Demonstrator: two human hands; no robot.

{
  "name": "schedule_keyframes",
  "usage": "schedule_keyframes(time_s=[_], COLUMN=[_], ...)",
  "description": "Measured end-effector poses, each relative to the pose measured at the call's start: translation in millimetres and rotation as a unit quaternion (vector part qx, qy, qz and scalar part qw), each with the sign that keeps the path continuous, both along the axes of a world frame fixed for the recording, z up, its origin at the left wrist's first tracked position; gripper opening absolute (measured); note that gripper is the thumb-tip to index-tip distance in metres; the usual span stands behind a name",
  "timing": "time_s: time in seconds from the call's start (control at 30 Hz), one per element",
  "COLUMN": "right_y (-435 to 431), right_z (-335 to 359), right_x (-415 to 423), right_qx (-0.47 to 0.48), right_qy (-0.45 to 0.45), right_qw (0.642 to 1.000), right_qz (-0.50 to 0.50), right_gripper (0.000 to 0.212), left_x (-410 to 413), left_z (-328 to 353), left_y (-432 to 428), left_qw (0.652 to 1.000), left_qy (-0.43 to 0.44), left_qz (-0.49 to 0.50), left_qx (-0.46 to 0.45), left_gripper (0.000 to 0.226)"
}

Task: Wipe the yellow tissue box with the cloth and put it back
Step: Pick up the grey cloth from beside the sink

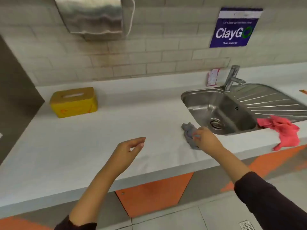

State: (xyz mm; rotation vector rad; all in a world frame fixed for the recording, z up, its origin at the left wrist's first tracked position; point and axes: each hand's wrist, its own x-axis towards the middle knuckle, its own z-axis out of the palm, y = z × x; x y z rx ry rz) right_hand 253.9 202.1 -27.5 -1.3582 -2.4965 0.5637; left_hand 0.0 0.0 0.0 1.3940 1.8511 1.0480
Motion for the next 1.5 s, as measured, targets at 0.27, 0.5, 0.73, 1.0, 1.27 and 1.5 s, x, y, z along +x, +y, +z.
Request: schedule_keyframes(time_s=[0.27, 0.5, 0.73, 1.0, 1.27, 1.5], right_y=[40, 47, 19, -23, -48, -51], right_z=[-26, -25, 26, 65, 66, 60], right_x=[-8, -46, -89, -178, -285, -337], right_qx=[-0.044, -0.035, 0.003, -0.052, -0.073, -0.143], right_qy=[-0.026, -0.073, 0.188, 0.344, 0.380, 0.411], right_qw=[0.997, 0.987, 0.982, 0.937, 0.922, 0.899], right_qz=[-0.056, -0.137, -0.018, -0.037, -0.014, -0.038], right_gripper=[0.031, 0.024, 0.024, 0.027, 0.029, 0.024], left_x=[17, 5, -42, -139, -273, -381], left_z=[-26, -30, -16, 8, 17, 16], left_y=[38, 43, 46, 38, 29, 68], left_qw=[0.996, 0.994, 0.993, 0.993, 0.995, 0.993], left_qy=[0.021, 0.001, -0.034, -0.036, -0.011, 0.066], left_qz=[0.020, 0.054, 0.088, 0.113, 0.098, 0.075], left_qx=[-0.084, -0.099, -0.065, -0.020, -0.031, -0.068], left_gripper=[0.029, 0.030, 0.030, 0.025, 0.028, 0.042])
